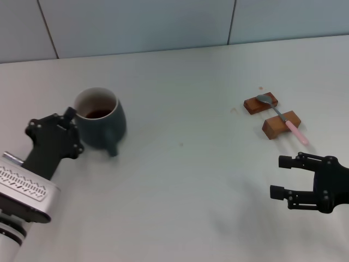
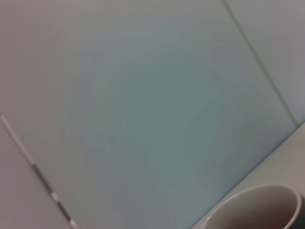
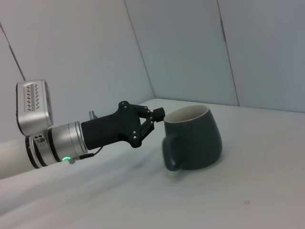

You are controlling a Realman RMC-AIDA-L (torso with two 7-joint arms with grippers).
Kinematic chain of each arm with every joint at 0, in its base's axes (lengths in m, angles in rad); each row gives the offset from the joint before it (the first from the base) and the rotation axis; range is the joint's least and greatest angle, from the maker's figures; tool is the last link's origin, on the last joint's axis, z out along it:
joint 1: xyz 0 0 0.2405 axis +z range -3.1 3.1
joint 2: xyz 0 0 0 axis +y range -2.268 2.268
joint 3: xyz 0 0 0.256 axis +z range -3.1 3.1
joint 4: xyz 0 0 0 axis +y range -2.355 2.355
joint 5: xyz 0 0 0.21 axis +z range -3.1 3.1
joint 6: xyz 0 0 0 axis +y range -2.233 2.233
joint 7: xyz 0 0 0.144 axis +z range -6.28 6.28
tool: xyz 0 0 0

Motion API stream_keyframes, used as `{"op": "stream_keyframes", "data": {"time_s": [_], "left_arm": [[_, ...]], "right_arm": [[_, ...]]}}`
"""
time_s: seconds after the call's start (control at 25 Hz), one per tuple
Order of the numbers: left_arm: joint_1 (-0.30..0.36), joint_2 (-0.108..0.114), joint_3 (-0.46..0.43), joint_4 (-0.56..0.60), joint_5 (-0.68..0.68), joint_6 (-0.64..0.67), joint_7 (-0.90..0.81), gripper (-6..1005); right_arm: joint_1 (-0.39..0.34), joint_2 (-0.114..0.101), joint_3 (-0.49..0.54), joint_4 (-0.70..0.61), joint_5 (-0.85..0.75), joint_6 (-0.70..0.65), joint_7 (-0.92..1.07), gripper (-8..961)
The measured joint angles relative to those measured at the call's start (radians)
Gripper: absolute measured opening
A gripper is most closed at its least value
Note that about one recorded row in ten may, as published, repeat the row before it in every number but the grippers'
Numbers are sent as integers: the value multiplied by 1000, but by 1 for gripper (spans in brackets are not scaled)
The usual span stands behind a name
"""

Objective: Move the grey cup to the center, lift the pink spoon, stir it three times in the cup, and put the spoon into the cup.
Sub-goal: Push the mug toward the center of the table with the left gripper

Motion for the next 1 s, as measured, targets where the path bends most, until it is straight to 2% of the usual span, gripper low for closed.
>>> {"op": "stream_keyframes", "data": {"time_s": [0.12,0.28,0.32,0.48,0.56,0.72,0.84,1.0], "left_arm": [[-2,0,-68,-22,98,-9,0,-1],[-2,0,-99,-33,143,-18,0,-1],[-2,0,-148,-44,215,-34,1,-1],[-1,0,-191,-51,243,-42,8,-2],[13,0,-253,-40,250,-47,12,-2],[25,1,-317,4,250,-63,12,-2],[23,0,-322,10,251,-73,12,-2],[-27,-1,-327,28,251,-154,16,-2]], "right_arm": [[0,0,0,0,0,0,0,828],[-1,0,0,0,0,0,0,828],[-1,0,0,0,0,0,0,828],[-1,0,0,0,0,0,3,828],[-1,0,0,0,0,0,8,828],[0,0,0,-2,0,-2,10,828],[1,0,0,-2,0,-3,11,828],[3,-1,-4,-6,0,-5,19,828]]}}
